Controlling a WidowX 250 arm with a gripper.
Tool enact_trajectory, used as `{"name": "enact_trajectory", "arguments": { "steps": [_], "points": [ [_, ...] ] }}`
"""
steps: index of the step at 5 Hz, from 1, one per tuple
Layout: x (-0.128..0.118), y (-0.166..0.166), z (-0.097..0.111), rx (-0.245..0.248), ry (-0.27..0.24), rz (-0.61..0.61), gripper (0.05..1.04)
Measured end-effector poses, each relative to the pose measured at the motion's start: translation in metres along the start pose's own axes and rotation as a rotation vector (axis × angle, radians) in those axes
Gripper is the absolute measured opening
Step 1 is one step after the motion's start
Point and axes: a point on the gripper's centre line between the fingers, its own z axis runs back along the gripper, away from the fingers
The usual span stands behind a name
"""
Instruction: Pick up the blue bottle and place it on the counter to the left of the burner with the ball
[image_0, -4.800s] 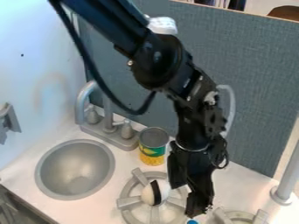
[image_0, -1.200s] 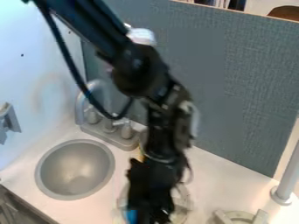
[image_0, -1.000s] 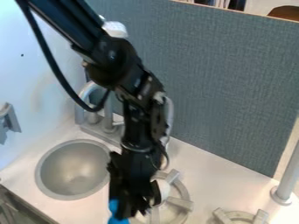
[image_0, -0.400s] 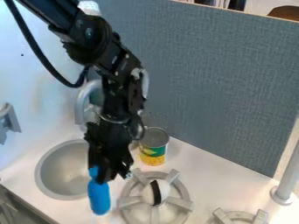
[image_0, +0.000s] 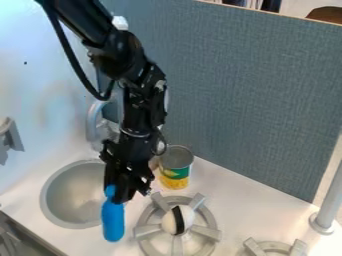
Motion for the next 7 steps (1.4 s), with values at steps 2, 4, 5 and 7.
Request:
{"name": "enact_trajectory", "arguments": {
  "steps": [2,4,5,7],
  "points": [
    [0.008,0.002,-0.009,0.005,0.026,-0.005,0.320],
    [0.012,-0.001,-0.018,-0.021,0.050,-0.027,0.320],
    [0.007,0.002,-0.018,-0.048,0.069,-0.048,0.411],
    [-0.005,0.029,0.001,-0.069,-0.005,-0.025,0.981]
  ]
}}
